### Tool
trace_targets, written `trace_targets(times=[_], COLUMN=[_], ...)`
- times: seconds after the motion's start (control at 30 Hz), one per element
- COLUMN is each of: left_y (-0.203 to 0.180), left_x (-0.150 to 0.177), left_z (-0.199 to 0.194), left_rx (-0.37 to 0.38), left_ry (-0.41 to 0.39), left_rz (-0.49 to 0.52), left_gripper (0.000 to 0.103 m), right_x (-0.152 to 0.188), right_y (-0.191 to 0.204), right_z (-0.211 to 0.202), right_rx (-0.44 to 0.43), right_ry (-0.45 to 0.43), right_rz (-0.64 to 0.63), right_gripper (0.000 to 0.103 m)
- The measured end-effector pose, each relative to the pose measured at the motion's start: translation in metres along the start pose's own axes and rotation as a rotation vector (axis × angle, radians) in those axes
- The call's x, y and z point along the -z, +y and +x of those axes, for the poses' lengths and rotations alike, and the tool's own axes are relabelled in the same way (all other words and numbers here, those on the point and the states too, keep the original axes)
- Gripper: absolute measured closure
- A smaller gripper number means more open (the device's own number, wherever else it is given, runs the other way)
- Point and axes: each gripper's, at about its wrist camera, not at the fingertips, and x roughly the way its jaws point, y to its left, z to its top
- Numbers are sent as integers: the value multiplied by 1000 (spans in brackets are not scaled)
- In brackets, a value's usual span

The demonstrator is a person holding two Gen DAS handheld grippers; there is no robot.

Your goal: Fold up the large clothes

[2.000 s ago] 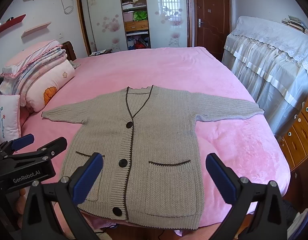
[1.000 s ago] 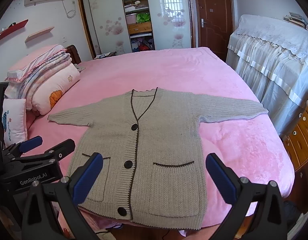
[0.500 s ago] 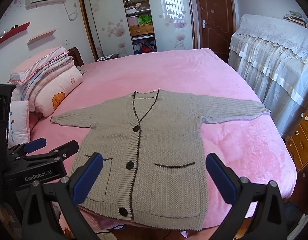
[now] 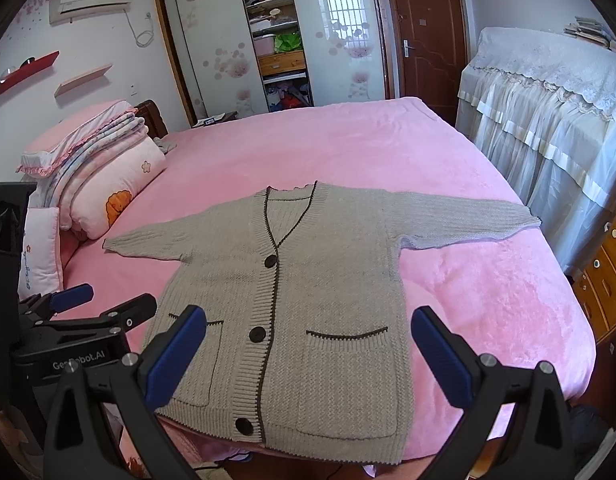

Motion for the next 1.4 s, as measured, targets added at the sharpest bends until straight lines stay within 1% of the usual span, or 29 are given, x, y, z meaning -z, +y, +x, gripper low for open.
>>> trace_targets(times=[0.17,0.27,0.47,0.6,0.77,0.97,1.13,1.27,1.4], left_y=[-1,-1,0,-1,-5,-11,-15,-18,-21], left_x=[-4,-9,-21,-28,-37,-40,-40,-39,-37], left_z=[-2,-2,-2,-6,-13,-19,-23,-26,-31], left_rx=[-8,-1,-13,-3,-12,-16,-2,-16,-16], left_ry=[-14,-17,-30,-50,-72,-94,-97,-101,-113], left_rz=[3,-10,-28,-37,-37,-28,-25,-34,-25], left_gripper=[1,1,1,1,1,1,1,1,1], right_x=[-7,-11,-23,-31,-38,-41,-41,-40,-38], right_y=[-3,-6,-13,-18,-25,-30,-39,-45,-46], right_z=[0,0,-3,-8,-13,-18,-21,-24,-30], right_rx=[7,5,-4,-8,-15,-10,1,-10,-3], right_ry=[-22,-35,-61,-90,-118,-134,-140,-143,-159], right_rz=[-18,-26,-38,-40,-37,-39,-14,-8,-19], right_gripper=[1,1,1,4,4,4,4,4,4])
